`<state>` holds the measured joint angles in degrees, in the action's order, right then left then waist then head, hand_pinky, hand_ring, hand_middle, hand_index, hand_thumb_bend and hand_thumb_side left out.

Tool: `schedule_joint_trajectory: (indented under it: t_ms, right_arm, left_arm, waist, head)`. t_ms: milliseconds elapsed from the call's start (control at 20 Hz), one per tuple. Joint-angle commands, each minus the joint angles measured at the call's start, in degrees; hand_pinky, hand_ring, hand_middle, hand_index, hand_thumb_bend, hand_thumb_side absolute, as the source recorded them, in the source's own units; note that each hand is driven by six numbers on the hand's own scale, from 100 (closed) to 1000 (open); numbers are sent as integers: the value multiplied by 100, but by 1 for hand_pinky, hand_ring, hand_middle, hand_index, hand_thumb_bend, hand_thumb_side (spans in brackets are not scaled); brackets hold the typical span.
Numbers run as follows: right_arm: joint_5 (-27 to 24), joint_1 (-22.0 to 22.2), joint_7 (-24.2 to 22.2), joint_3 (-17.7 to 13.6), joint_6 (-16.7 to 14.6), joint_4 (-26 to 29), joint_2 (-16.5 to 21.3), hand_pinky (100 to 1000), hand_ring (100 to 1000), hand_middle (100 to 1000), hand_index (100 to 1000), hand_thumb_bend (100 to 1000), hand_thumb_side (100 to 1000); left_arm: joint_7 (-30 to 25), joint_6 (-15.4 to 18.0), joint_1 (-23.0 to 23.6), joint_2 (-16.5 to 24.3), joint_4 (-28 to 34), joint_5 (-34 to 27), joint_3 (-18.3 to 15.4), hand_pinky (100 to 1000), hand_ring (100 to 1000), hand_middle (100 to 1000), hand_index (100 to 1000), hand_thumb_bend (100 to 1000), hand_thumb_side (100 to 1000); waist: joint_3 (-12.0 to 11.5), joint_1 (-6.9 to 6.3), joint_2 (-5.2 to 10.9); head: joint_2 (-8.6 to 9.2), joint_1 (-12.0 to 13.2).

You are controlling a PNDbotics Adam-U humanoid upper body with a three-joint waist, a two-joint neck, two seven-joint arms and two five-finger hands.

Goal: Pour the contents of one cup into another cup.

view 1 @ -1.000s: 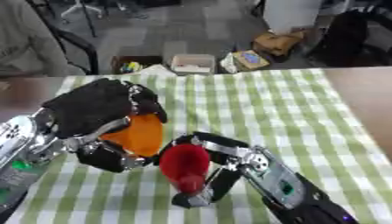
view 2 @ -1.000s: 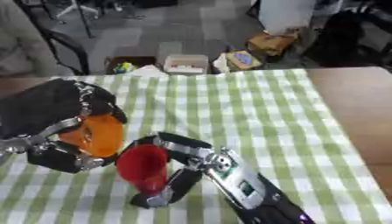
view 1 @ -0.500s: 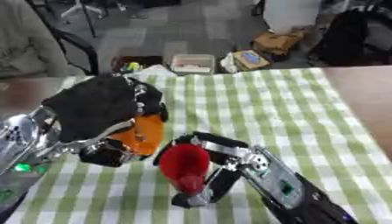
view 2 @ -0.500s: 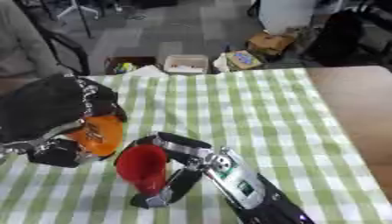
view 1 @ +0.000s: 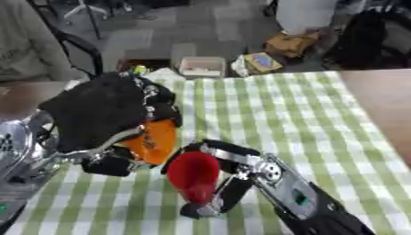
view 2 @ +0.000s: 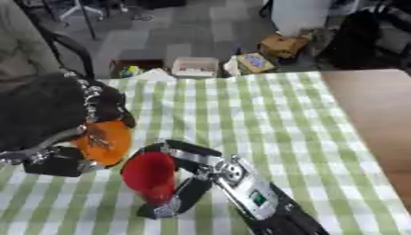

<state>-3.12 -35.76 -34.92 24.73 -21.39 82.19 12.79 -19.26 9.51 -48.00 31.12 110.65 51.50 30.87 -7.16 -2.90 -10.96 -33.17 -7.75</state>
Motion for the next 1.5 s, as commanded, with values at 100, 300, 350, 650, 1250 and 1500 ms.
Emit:
schedule_joint_trajectory:
  t_ms: [100, 300, 350, 650, 1250, 1500]
  right_arm:
    - [-46, -70, 4, -28, 12, 59, -2, 313, 464, 100, 772, 100, 100]
    - [-75, -62, -9, -18, 17, 87, 12, 313, 464, 100, 773, 100, 100]
    - [-81, -61, -13, -15, 20, 95, 12, 312, 464, 100, 772, 100, 100]
    - [-106, -72, -28, -1, 38, 130, 5, 310, 463, 100, 772, 100, 100]
    - [-134, -95, -64, 5, 56, 142, -31, 306, 467, 100, 771, 100, 100]
    - [-138, -108, -75, 6, 58, 139, -41, 305, 468, 100, 770, 100, 100]
  left_arm:
    - [-121, -17, -163, 34, 191, -92, -95, 100, 253, 138, 557, 427, 100]
    - [-181, -3, -216, -18, 199, -77, -75, 100, 251, 138, 557, 428, 100]
    - [-185, 3, -233, -36, 198, -66, -73, 100, 249, 138, 556, 431, 100]
    - [-167, 60, -300, -133, 119, 66, -36, 100, 244, 140, 556, 440, 100]
    - [145, 260, -335, -379, -402, 630, 70, 100, 237, 144, 555, 462, 100]
    - [272, 349, -348, -461, -571, 785, 131, 100, 236, 144, 555, 466, 100]
  waist:
    - [-15, 8, 111]
    - [-12, 12, 113]
    - [-9, 12, 113]
    - [23, 11, 105]
    - [141, 7, 68]
    - [180, 5, 54]
  head:
    - [42, -16]
    - [52, -14]
    - [54, -12]
    - [56, 3]
    - [64, 57]
    - [66, 74]
